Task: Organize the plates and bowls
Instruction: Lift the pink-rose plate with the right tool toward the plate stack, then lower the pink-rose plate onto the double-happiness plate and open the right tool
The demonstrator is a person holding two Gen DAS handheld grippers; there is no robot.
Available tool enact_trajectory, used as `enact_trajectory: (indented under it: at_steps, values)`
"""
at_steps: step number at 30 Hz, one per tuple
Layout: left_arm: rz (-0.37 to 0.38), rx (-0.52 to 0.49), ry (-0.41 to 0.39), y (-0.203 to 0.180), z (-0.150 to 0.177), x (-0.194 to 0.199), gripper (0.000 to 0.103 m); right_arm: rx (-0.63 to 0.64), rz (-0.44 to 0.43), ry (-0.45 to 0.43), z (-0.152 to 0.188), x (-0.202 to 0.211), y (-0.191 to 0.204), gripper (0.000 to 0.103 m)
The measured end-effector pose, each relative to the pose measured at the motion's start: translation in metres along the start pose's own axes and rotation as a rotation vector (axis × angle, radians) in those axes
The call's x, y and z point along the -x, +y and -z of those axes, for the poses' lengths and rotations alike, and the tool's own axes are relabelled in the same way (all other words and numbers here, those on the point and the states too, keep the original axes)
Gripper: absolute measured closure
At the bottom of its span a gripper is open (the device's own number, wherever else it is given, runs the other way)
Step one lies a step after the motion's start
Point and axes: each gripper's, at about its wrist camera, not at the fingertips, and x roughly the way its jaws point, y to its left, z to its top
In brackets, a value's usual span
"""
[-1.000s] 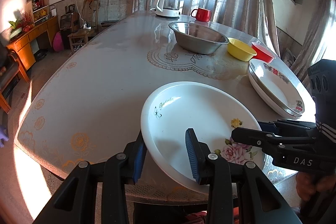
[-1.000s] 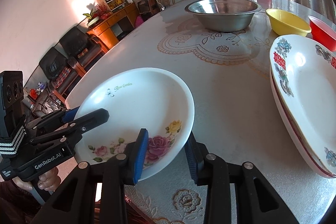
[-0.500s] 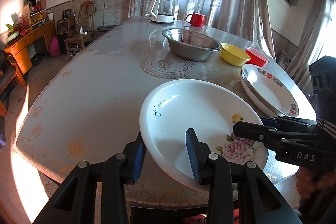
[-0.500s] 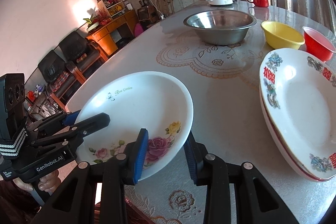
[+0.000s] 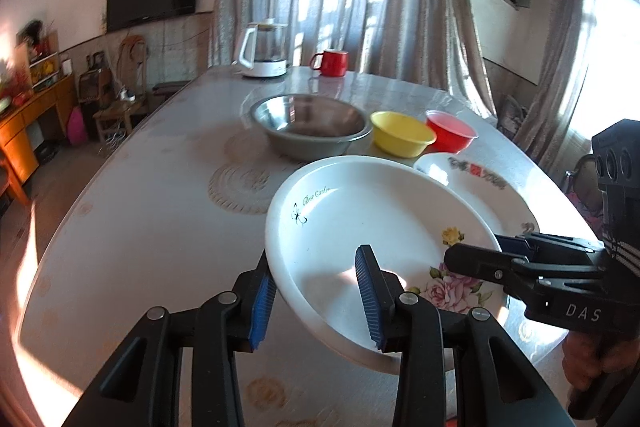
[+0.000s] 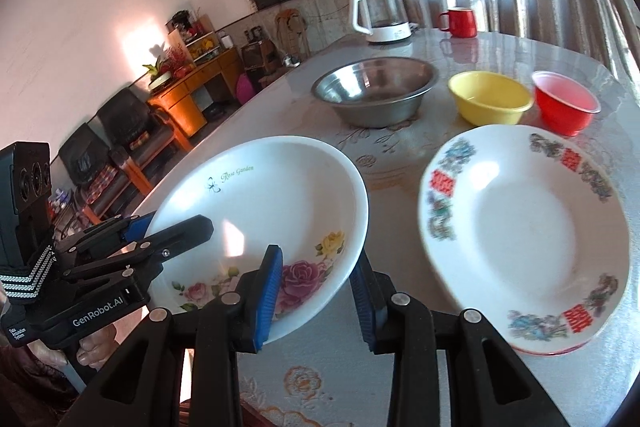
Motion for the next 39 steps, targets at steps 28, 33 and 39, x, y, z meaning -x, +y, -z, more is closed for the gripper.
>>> enact_trajectory:
  at_steps: [28,33,39]
  values:
    - [0.199,-0.185,0.1,-0.118,-0.045,-0.09,0.061,-0.265,0.283,-0.059,0.006,0.051,-0.117,0.069]
    - [0.203,-0.197,0.113,-0.125,-0.043,-0.096,0.059,-0.278,0.296,-0.053,0.007,0.051,-0.121,0.069]
    - [0.205,-0.212,0.129,-0.133,-0.04,-0.103,0.059,-0.297,0.321,-0.051,0.008,0.053,-0.127,0.069]
